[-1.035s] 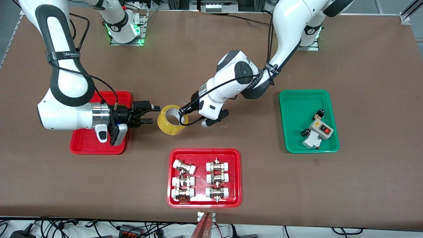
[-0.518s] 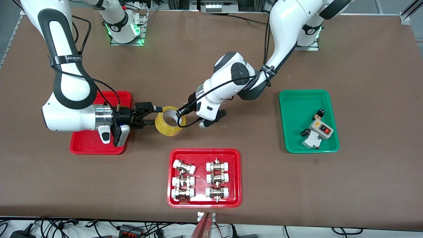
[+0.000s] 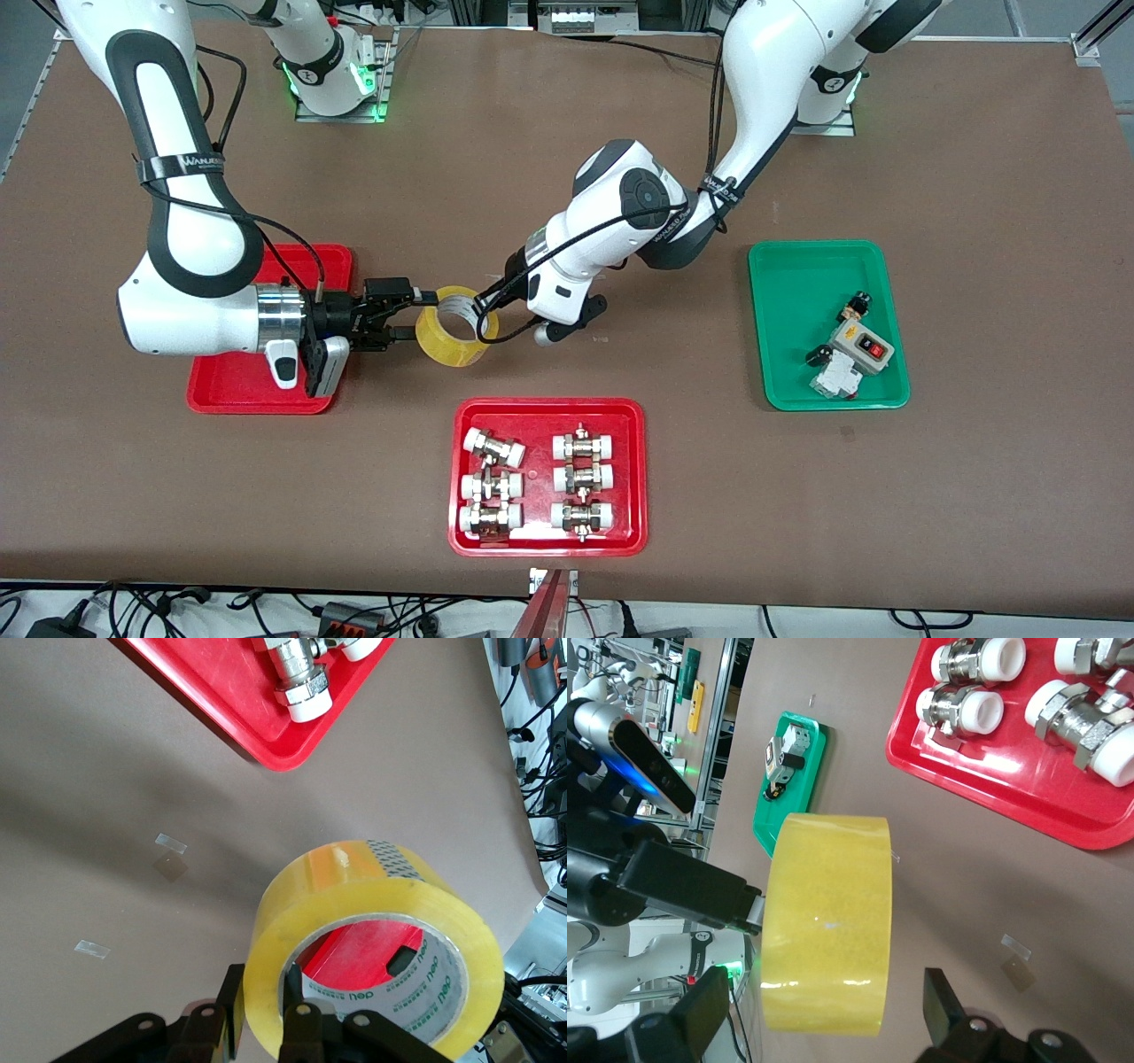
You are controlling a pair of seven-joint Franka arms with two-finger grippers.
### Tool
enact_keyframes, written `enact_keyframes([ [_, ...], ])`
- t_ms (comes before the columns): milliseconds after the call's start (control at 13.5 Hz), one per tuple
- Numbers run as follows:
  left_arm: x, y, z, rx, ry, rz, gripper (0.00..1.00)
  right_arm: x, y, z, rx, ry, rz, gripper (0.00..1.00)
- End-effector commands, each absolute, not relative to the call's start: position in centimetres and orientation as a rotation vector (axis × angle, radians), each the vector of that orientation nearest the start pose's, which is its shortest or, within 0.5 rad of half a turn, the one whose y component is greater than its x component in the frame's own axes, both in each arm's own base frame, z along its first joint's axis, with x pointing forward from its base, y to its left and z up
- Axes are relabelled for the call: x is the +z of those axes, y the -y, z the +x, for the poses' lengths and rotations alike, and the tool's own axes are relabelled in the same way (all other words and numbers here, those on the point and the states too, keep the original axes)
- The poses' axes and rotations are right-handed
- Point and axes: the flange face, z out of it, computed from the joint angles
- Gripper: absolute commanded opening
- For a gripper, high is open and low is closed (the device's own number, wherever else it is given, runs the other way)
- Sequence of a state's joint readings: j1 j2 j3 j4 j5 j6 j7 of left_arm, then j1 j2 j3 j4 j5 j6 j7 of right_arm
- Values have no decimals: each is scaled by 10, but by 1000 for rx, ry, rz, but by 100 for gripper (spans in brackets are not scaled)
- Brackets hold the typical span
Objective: Left arm passes tape to right arm into tray
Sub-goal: 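Close the right gripper on the tape held by the left gripper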
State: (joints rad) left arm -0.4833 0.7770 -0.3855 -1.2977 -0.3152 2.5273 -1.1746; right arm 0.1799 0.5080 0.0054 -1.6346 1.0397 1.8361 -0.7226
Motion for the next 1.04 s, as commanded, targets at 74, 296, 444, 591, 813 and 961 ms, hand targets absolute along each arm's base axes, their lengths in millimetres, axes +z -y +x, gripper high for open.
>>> enact_keyframes([
  [74, 367, 539, 574, -186, -848, 2301, 5, 336, -196, 653, -20, 490, -2077, 97],
  [296, 367, 539, 574, -186, -848, 2301, 5, 337, -201, 652, -17, 499, -2075, 74],
  [444, 367, 539, 575, -185, -850, 2301, 5, 337, -201, 652, -13, 501, -2072, 43],
  [591, 367, 539, 575, -185, -850, 2301, 5, 337, -200, 652, -12, 502, -2071, 24],
  [813, 367, 539, 575, -184, -849, 2302, 6, 337, -200, 652, -23, 522, -2065, 22],
  [961, 367, 537, 576, -184, -854, 2301, 19, 337, -200, 652, -22, 524, -2064, 22],
])
